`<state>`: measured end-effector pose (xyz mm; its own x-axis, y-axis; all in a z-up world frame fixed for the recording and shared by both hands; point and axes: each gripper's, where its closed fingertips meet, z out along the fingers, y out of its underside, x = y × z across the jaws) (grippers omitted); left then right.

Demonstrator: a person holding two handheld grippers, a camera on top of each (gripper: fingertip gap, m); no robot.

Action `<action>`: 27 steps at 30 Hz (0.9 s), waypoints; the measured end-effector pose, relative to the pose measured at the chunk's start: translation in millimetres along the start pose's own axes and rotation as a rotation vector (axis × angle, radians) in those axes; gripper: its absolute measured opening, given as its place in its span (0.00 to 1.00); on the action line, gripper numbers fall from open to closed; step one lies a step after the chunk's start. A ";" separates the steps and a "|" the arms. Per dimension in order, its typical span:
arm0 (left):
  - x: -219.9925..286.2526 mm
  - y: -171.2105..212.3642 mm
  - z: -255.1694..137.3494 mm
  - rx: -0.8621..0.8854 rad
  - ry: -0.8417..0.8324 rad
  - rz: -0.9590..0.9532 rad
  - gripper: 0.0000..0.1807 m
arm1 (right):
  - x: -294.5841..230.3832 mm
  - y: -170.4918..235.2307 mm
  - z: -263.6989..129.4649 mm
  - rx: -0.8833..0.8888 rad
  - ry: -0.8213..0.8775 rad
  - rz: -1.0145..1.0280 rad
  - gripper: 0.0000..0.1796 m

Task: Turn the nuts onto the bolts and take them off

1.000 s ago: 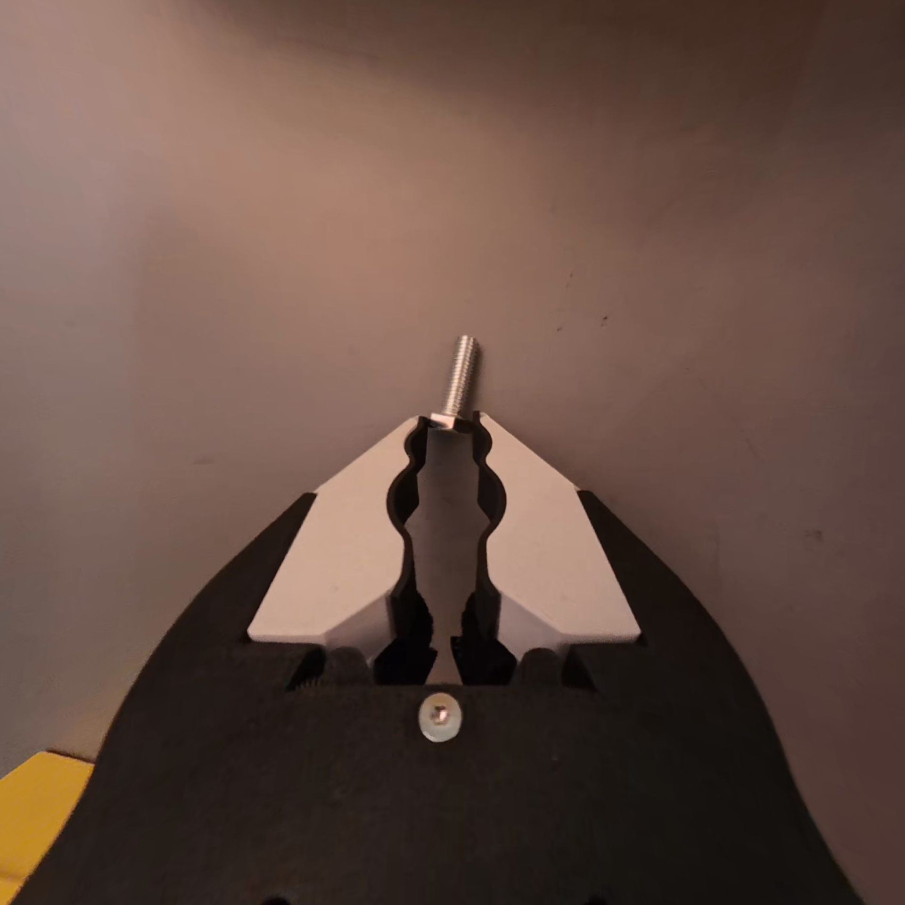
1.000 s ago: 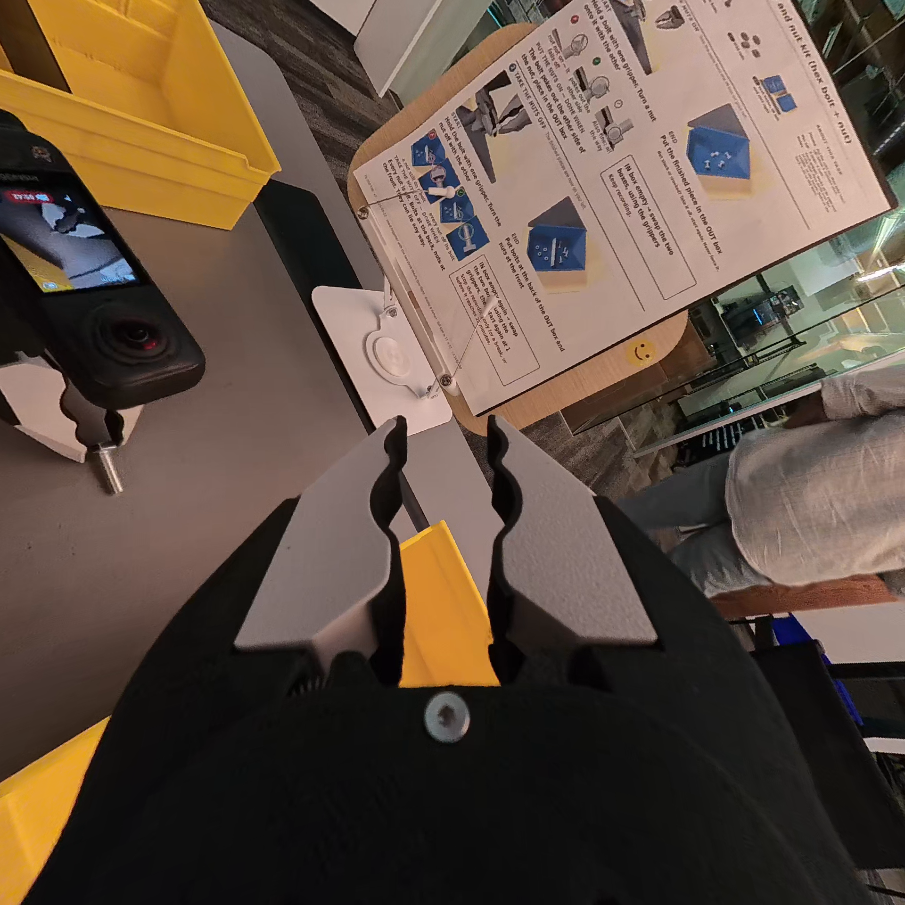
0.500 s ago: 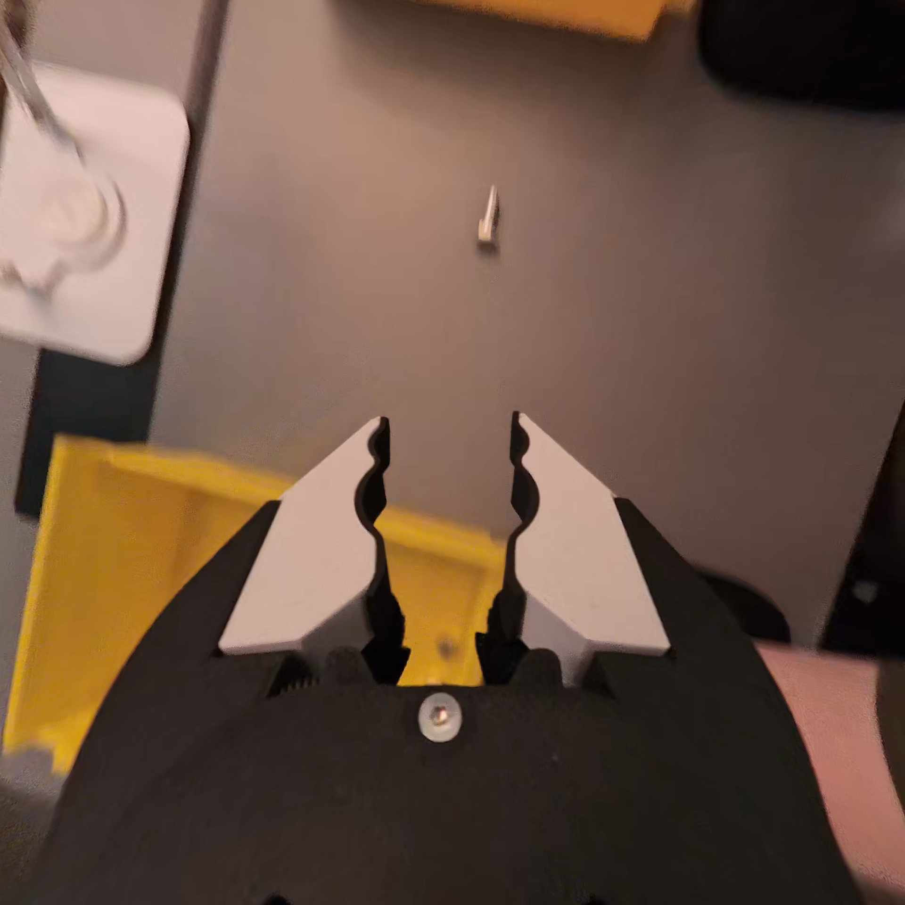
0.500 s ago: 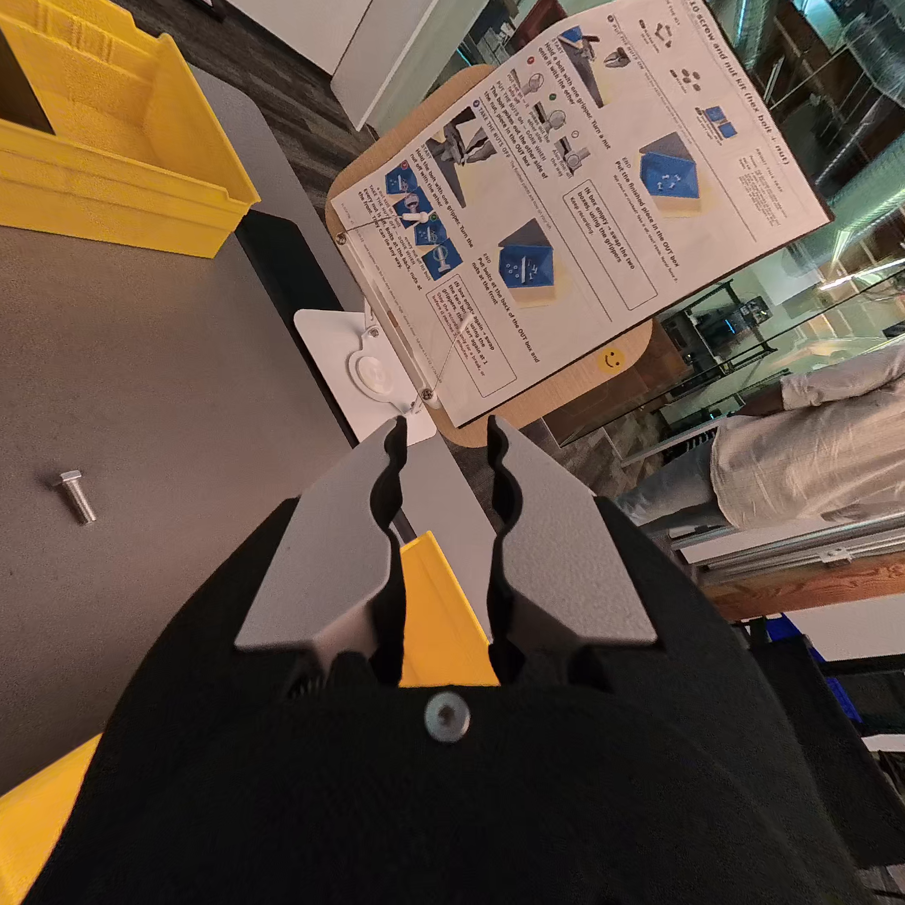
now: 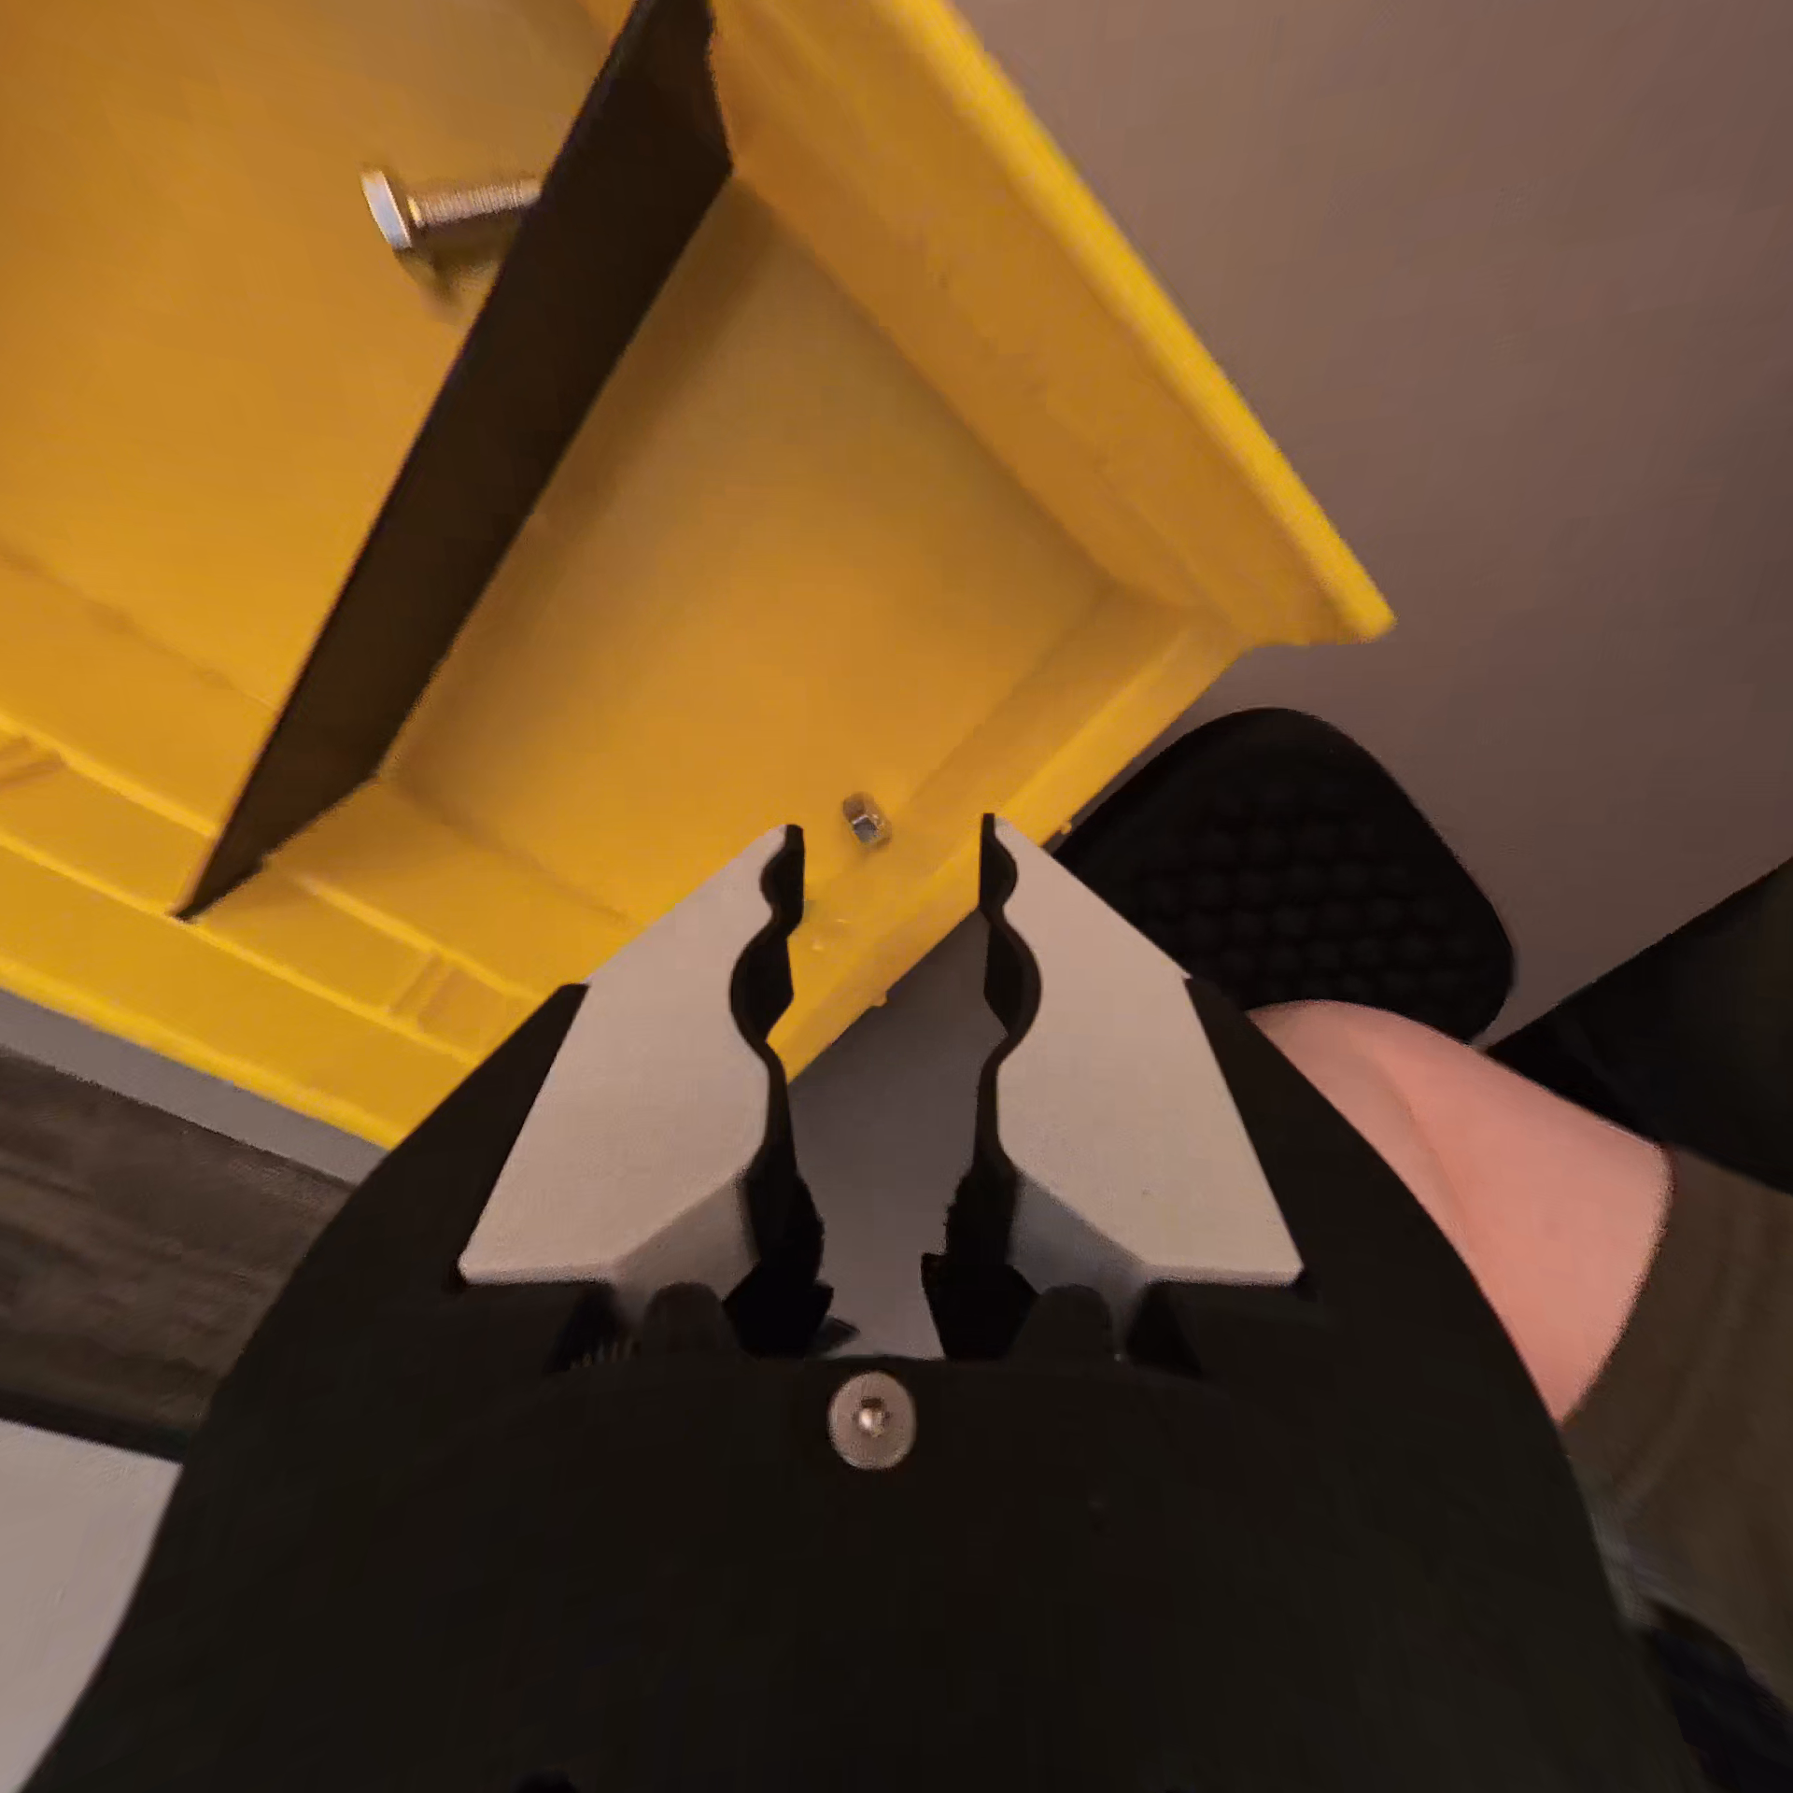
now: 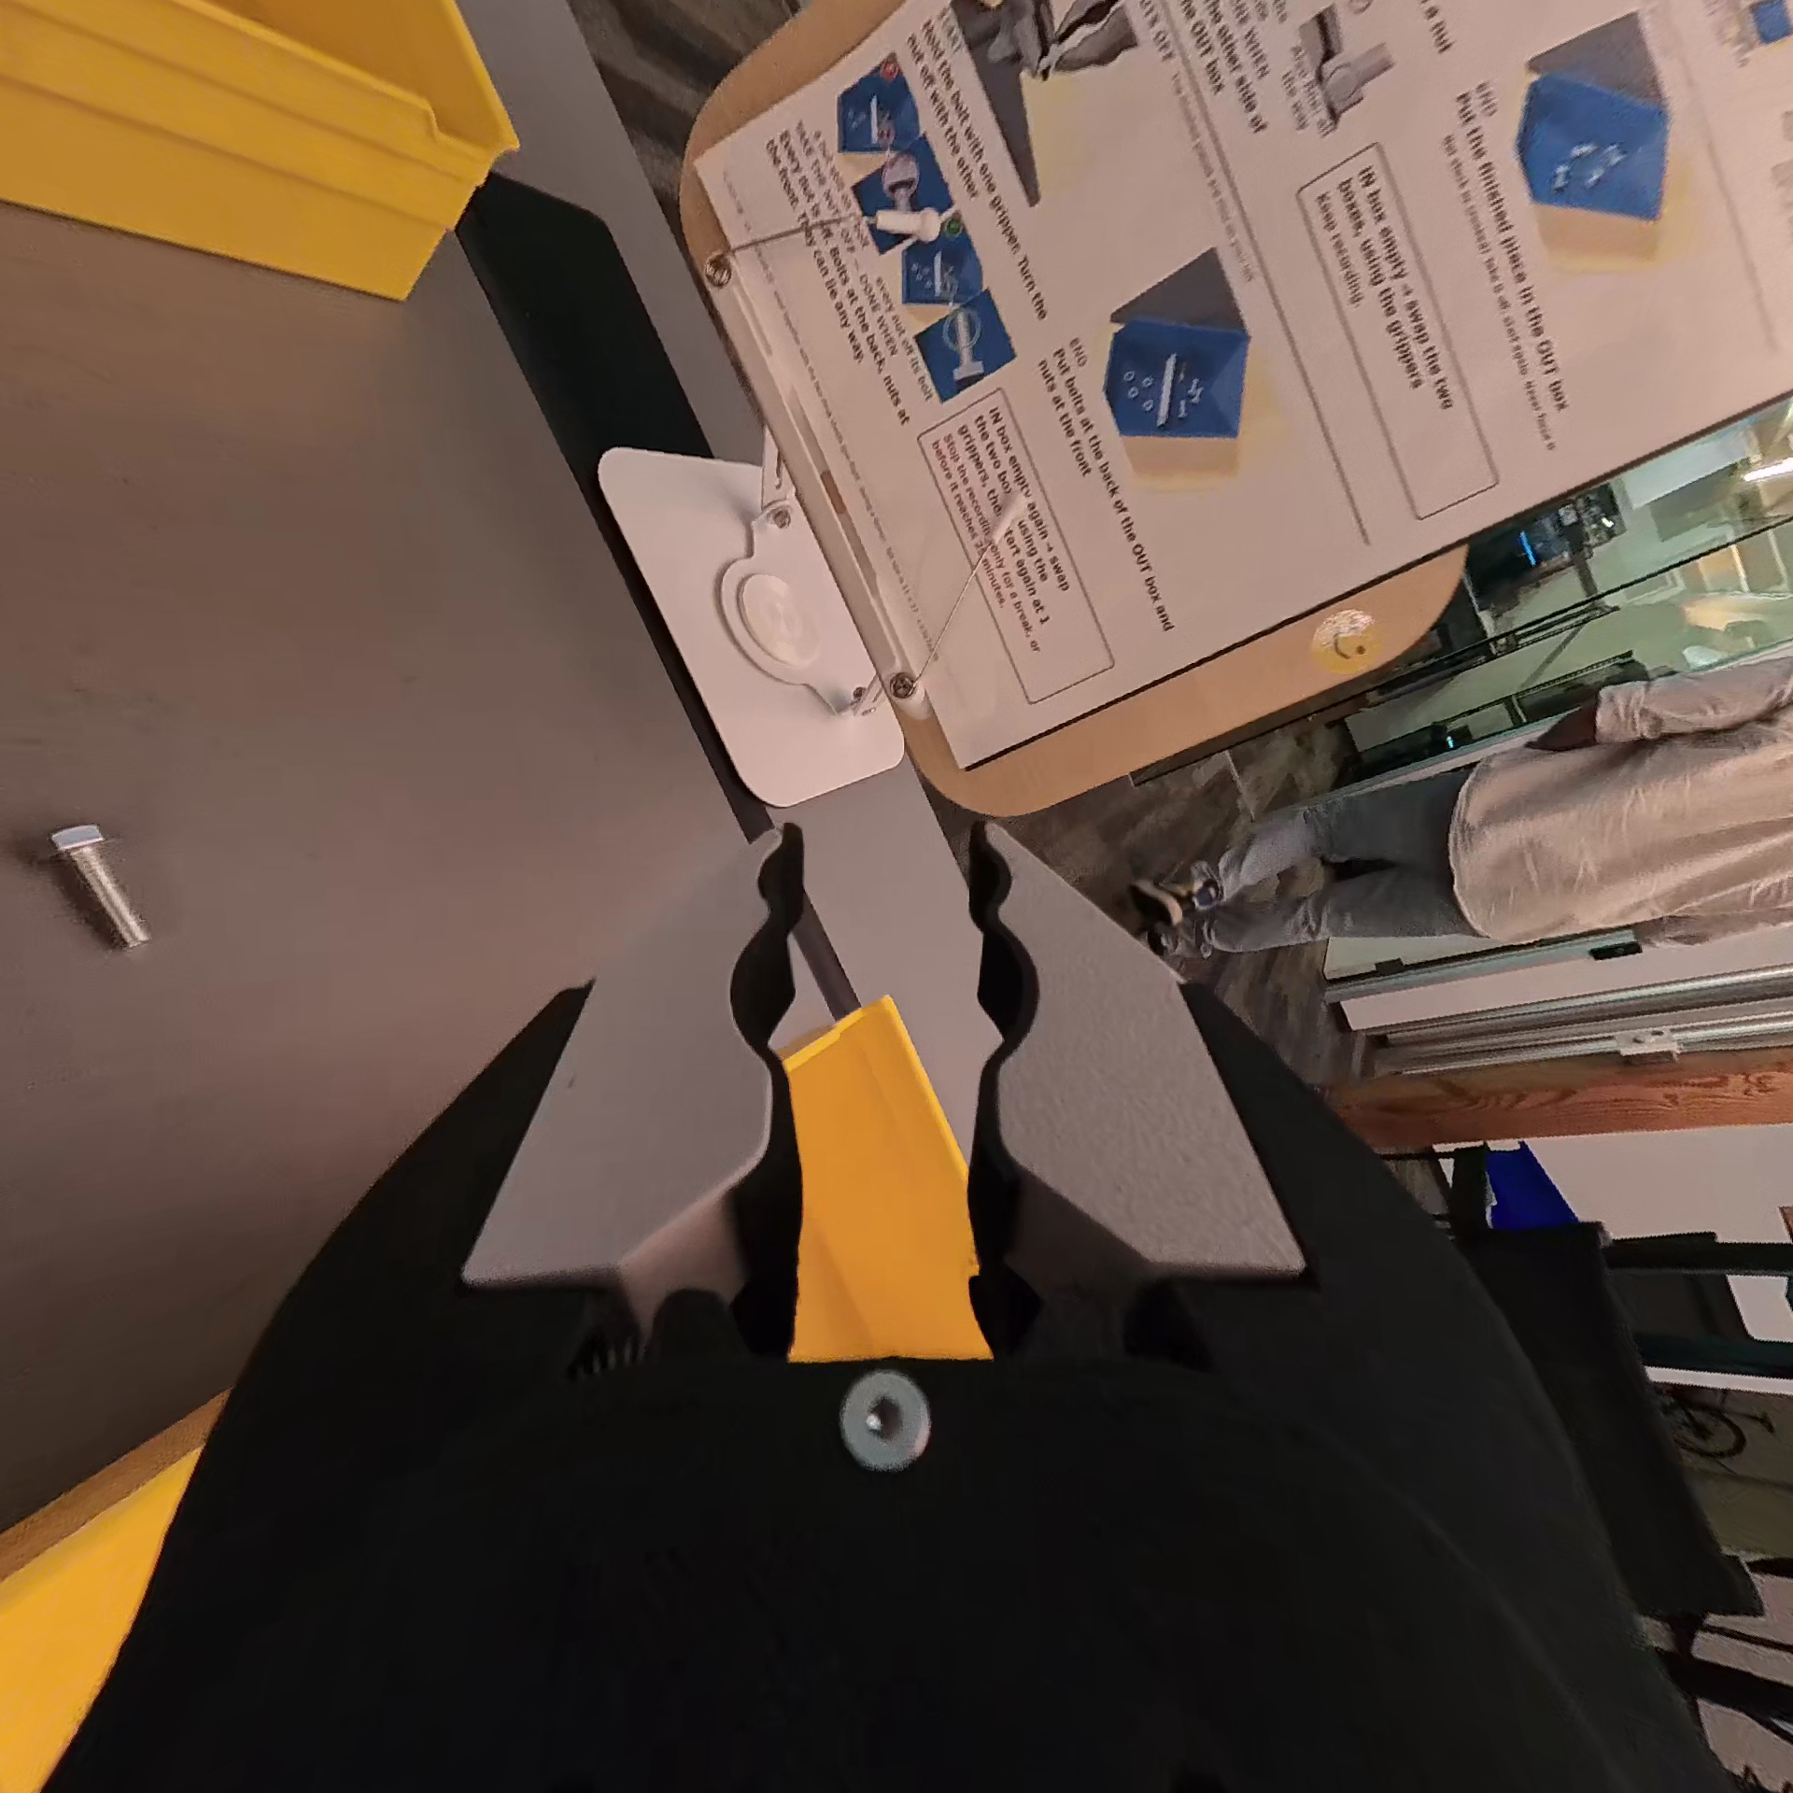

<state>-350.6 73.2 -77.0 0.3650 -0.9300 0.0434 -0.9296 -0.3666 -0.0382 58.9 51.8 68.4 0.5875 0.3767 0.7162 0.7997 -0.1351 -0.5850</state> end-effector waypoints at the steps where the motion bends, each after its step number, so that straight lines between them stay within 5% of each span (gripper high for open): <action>1: -0.5 1.2 6.1 -0.037 0.037 -0.053 0.19 | -1.1 1.6 2.0 -0.010 -0.004 -0.005 0.19; 8: -2.3 17.8 35.3 -0.258 0.170 -0.256 0.23 | -3.2 7.6 5.3 -0.033 -0.019 -0.013 0.19; 27: -4.8 34.1 63.1 -0.450 0.285 -0.335 0.18 | 0.5 8.8 -4.1 -0.030 -0.014 -0.020 0.19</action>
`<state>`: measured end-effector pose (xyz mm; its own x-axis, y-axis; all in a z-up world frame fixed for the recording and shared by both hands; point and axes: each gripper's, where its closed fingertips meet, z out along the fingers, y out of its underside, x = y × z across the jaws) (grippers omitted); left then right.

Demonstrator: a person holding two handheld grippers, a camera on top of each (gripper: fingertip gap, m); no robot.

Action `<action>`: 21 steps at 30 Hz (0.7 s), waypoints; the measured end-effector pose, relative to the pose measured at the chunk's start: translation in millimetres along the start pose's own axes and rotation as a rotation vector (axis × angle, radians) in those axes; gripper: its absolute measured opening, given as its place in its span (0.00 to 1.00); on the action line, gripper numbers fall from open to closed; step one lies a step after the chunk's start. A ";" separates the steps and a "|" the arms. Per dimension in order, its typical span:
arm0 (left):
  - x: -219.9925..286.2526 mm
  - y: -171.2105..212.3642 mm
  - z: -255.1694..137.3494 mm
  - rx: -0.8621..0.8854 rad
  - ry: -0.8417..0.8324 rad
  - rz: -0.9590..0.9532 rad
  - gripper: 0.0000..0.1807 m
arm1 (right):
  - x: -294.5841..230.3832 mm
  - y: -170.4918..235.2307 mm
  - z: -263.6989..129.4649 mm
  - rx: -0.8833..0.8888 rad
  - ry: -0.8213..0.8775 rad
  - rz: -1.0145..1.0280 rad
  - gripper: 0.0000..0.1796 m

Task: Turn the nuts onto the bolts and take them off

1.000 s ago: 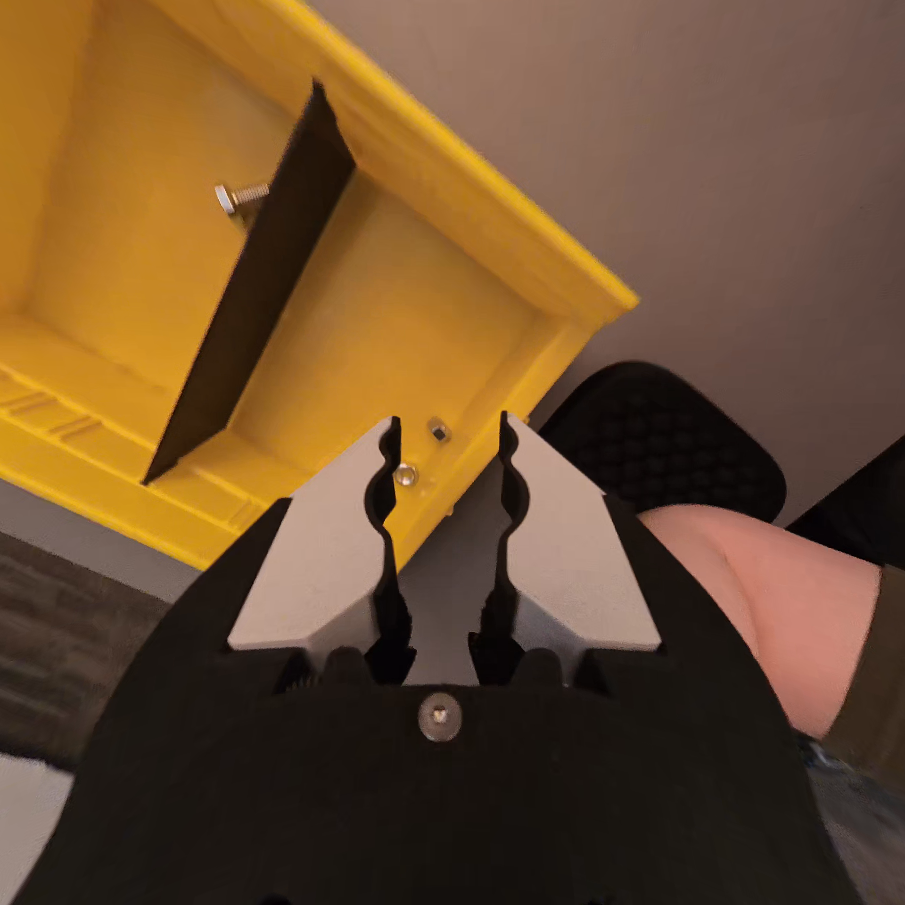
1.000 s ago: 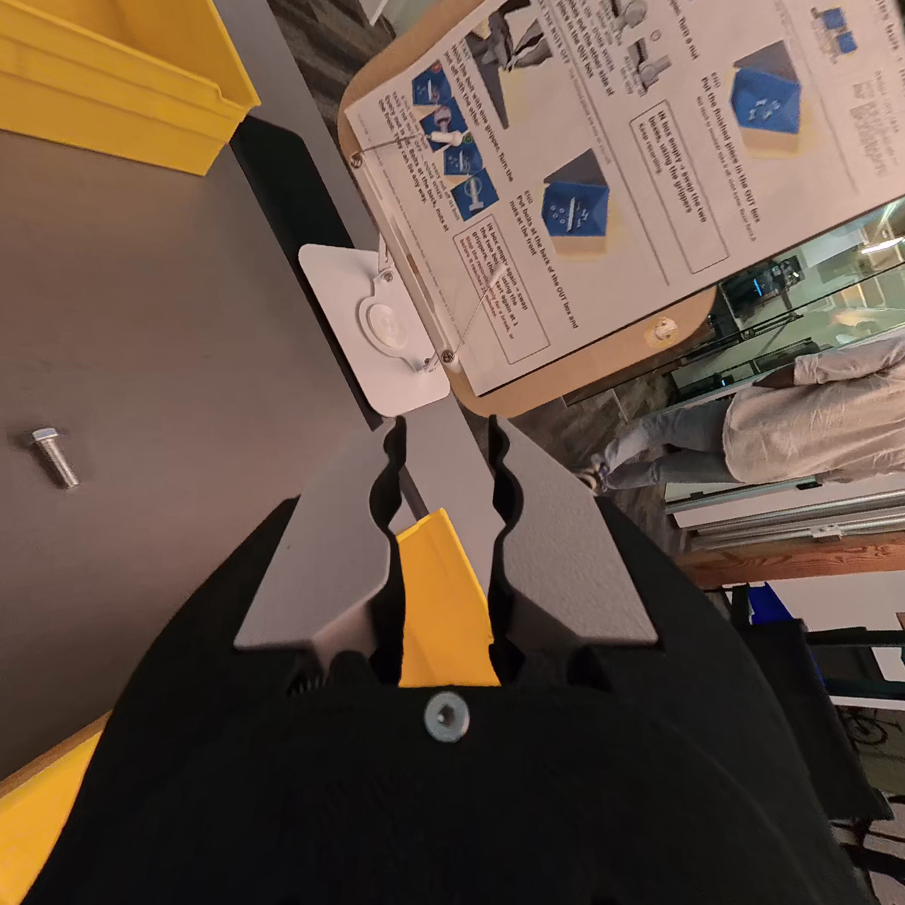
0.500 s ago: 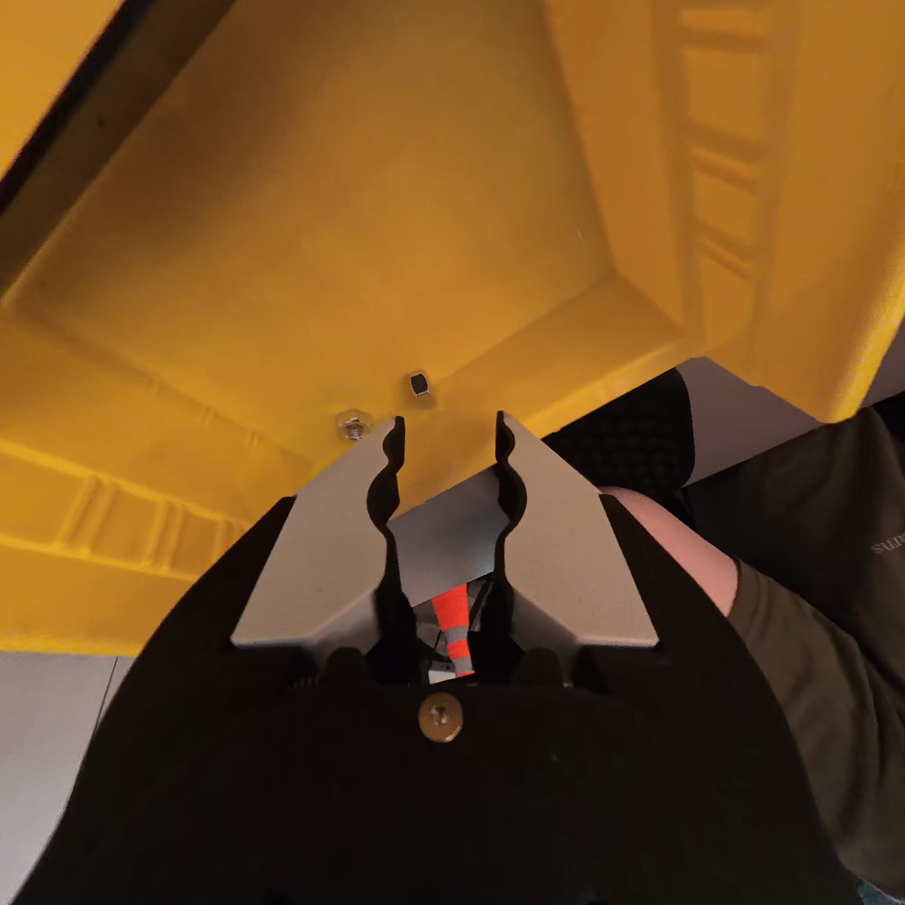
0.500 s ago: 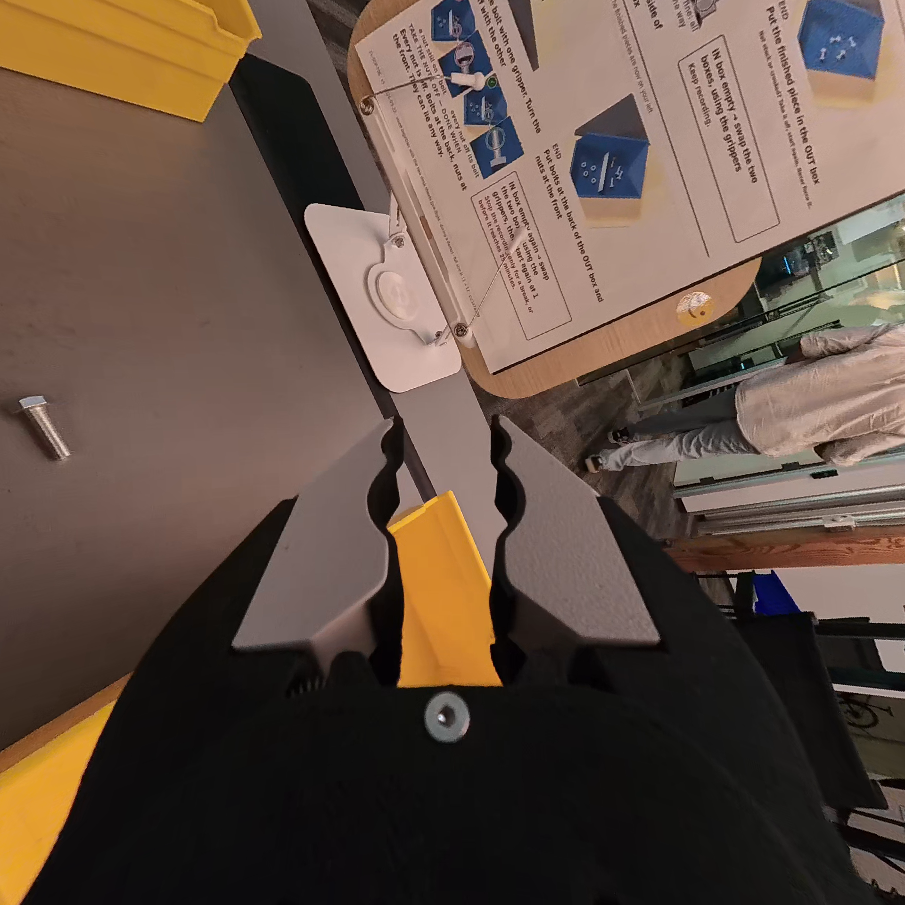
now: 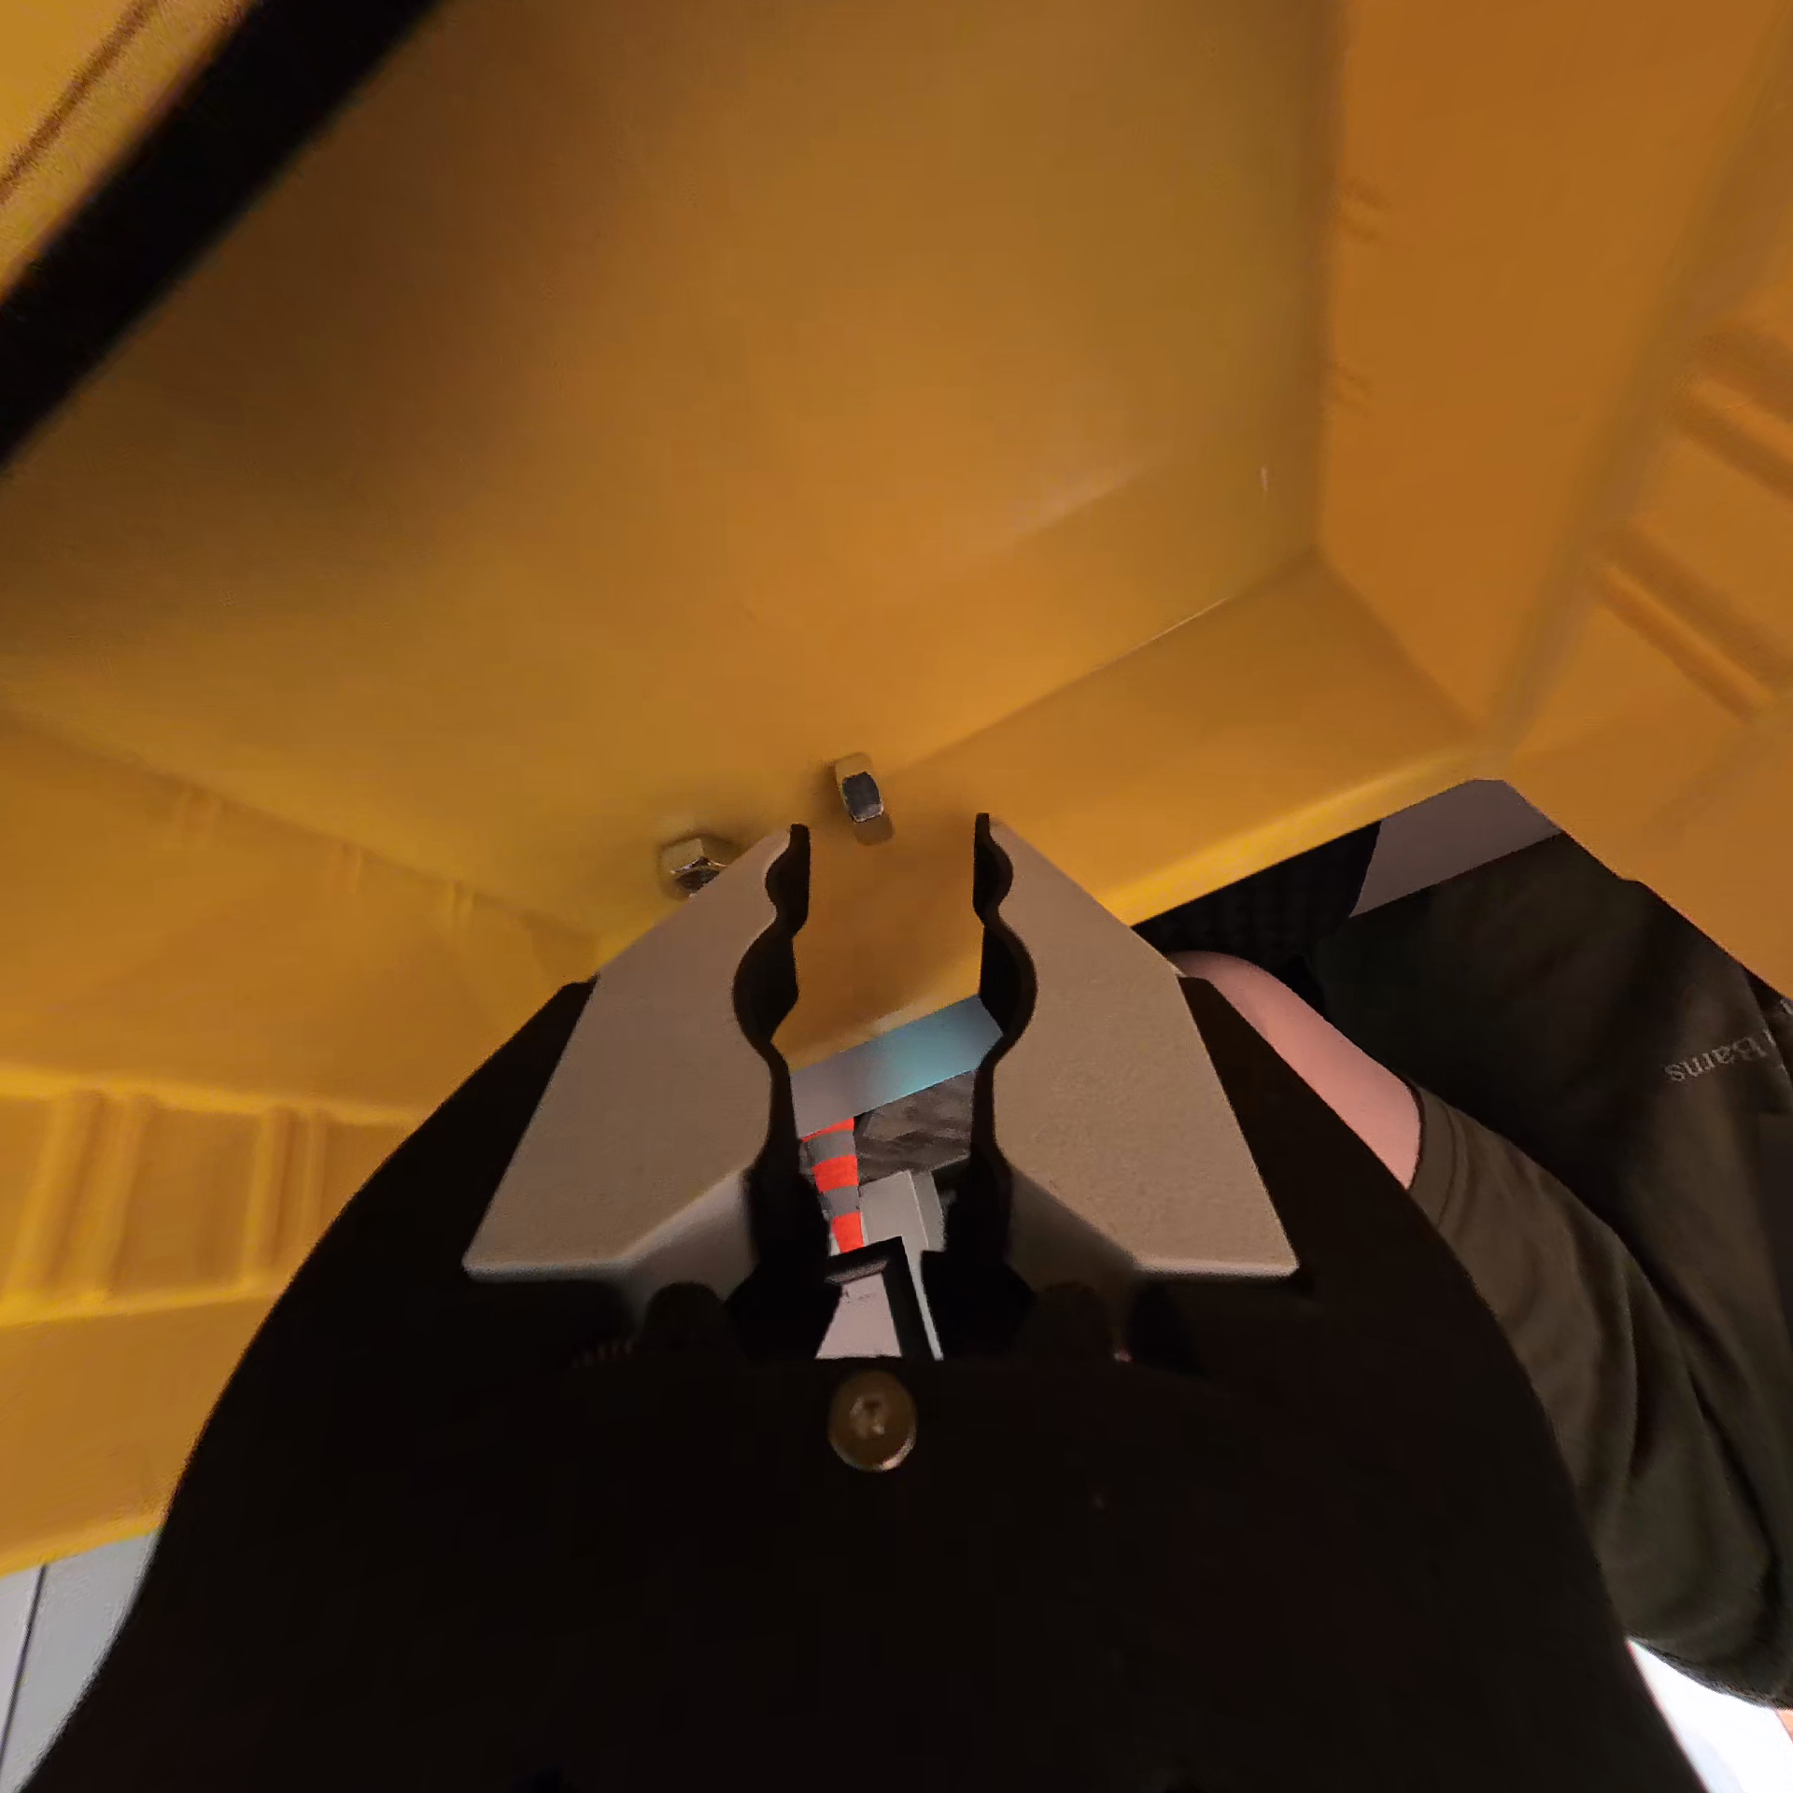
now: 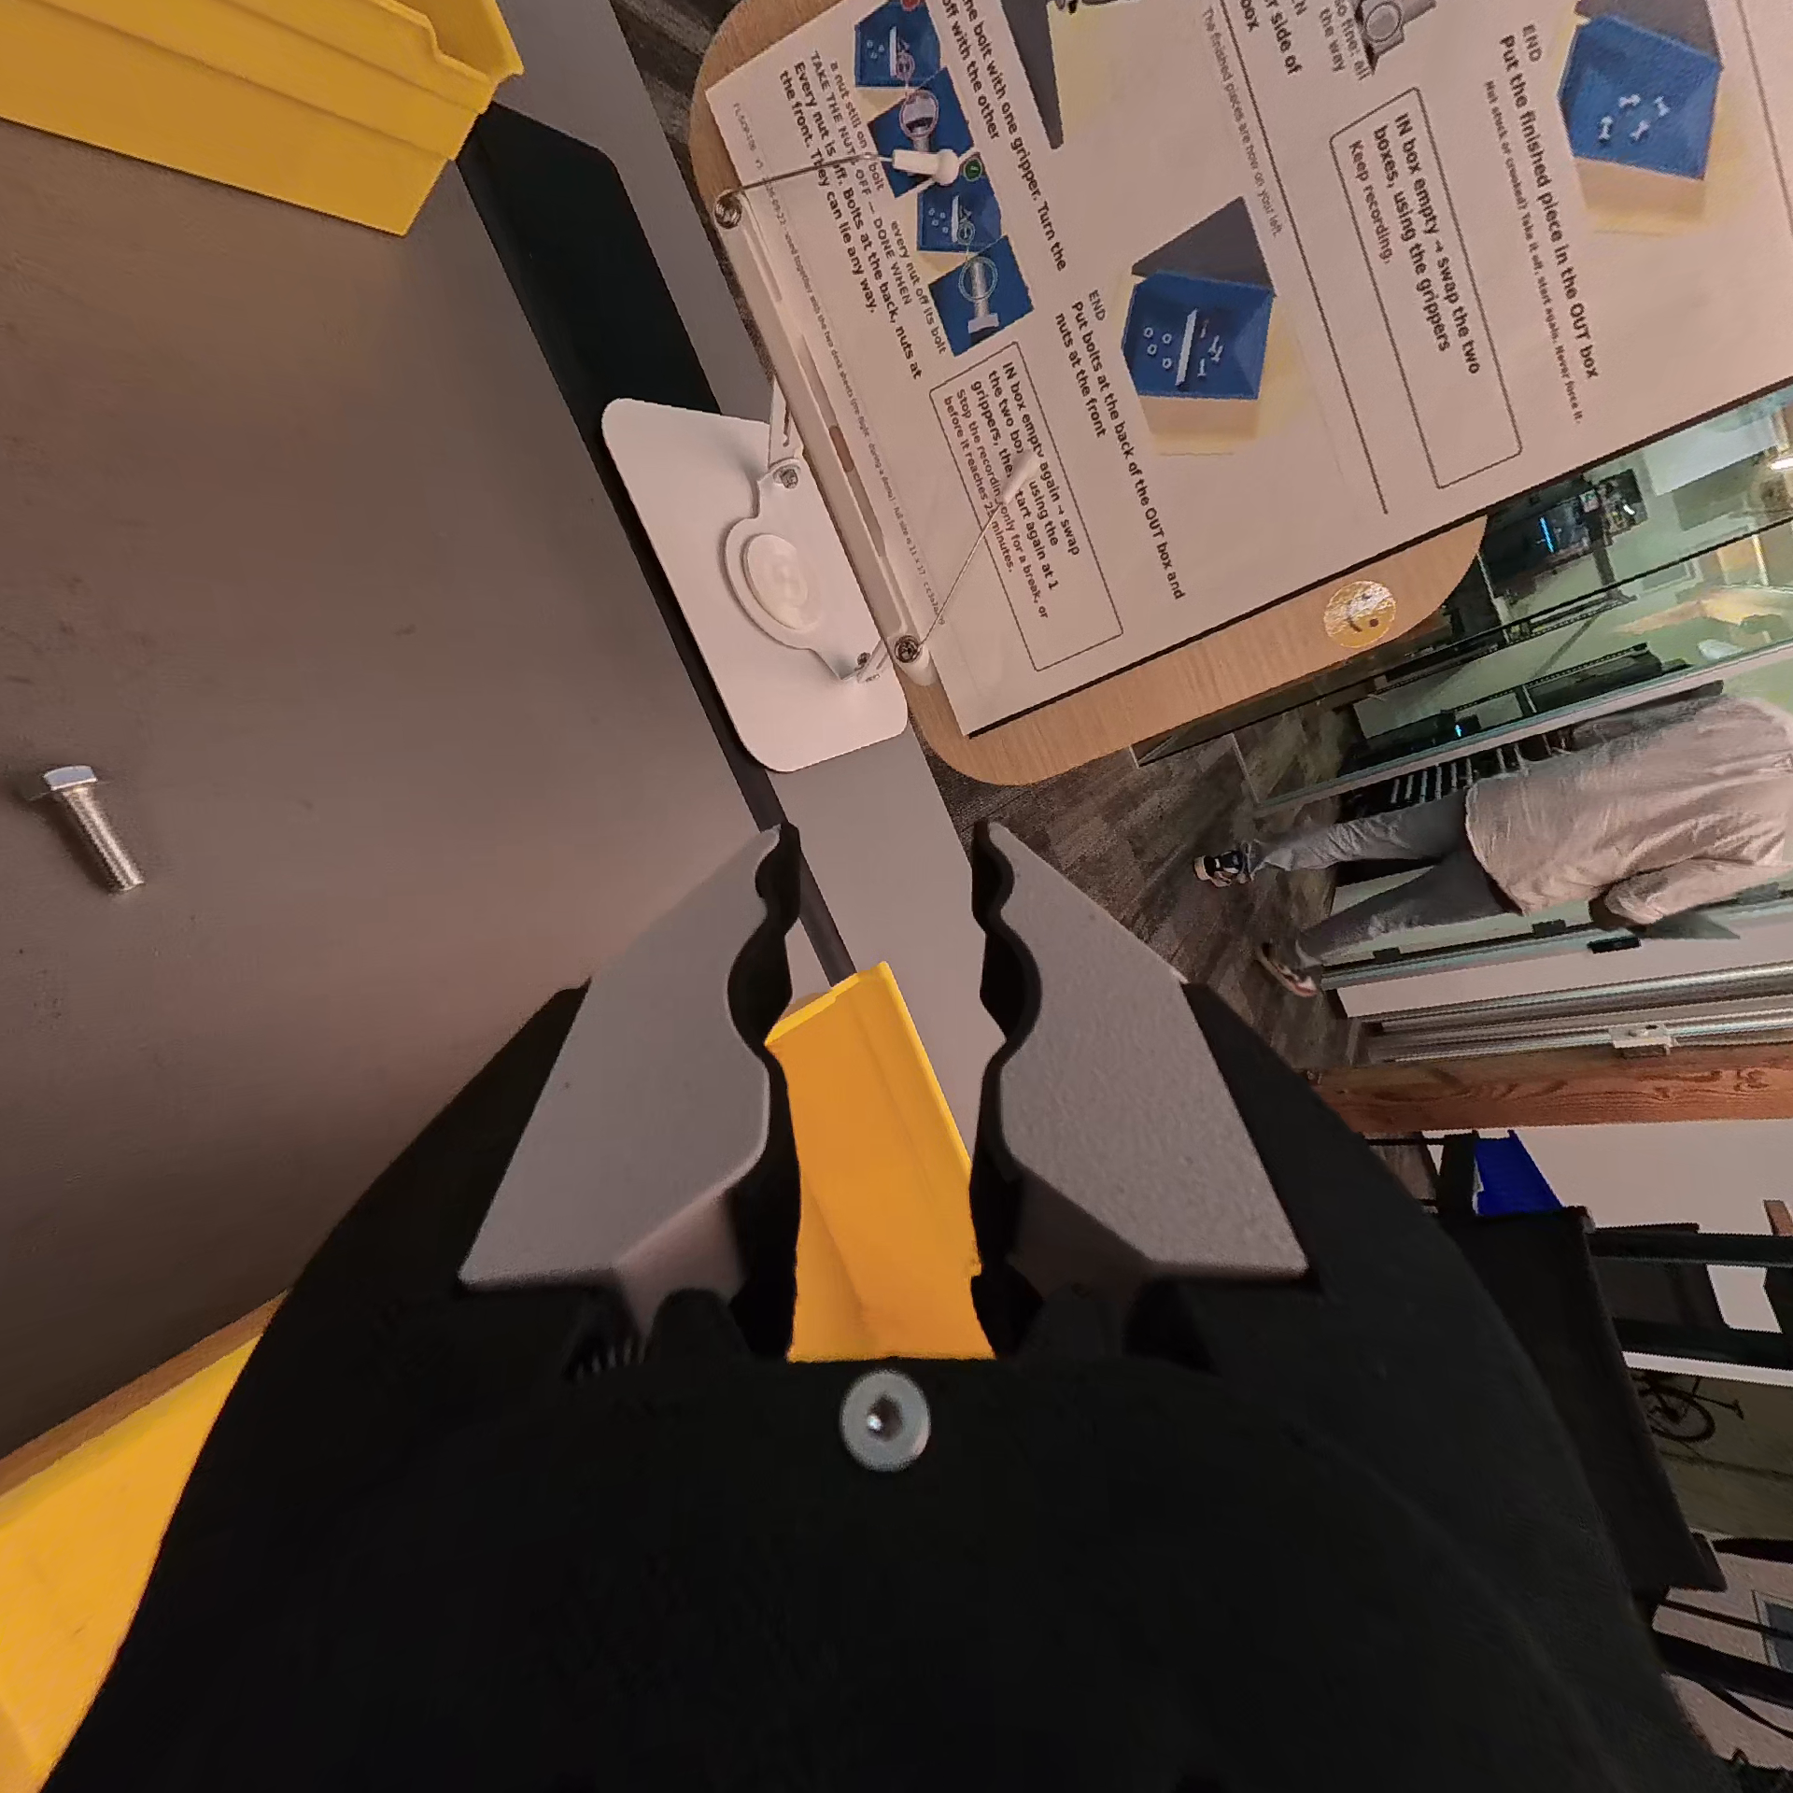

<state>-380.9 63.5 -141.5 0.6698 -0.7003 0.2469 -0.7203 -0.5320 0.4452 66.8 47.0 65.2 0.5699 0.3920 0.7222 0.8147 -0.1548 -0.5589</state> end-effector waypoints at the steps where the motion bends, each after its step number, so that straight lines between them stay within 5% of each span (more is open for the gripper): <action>1: 0.1 0.0 0.6 -0.006 0.005 -0.004 0.17 | 0.2 0.1 -0.3 0.000 0.000 0.000 0.19; 21: -2.4 -0.2 8.8 -0.077 0.021 -0.008 0.04 | -2.9 3.0 -2.3 -0.015 -0.018 -0.015 0.20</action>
